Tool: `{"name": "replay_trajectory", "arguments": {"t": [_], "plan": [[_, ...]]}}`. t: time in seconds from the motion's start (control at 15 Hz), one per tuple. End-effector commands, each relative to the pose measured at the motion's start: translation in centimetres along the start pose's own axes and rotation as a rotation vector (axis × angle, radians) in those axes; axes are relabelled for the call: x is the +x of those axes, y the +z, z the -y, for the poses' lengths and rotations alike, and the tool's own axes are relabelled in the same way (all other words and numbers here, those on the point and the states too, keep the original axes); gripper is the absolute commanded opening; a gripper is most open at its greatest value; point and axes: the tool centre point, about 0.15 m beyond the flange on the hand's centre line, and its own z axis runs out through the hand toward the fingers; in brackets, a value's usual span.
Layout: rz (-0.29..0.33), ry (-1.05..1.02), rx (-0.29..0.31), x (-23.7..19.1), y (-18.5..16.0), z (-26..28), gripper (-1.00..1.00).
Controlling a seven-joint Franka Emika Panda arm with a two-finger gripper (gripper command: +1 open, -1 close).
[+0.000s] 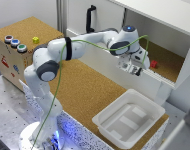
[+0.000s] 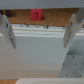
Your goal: Lift the pink block
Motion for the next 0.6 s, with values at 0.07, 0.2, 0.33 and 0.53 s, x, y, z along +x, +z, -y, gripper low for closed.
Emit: {"name": "replay_trajectory", "arguments": {"t": [0.07, 0.2, 0.33, 0.53], "plan": [[0.06, -0.006, 0.117, 1.7, -0.4, -1.8, 1.0], [0.06, -0.006, 0.117, 1.7, -0.4, -1.8, 1.0], [0.016, 0.01, 0.009, 0.5, 0.0, -0.3, 1.0], [-0.08, -0.017, 0.029, 2.7, 0.4, -0.3, 1.0]]}}
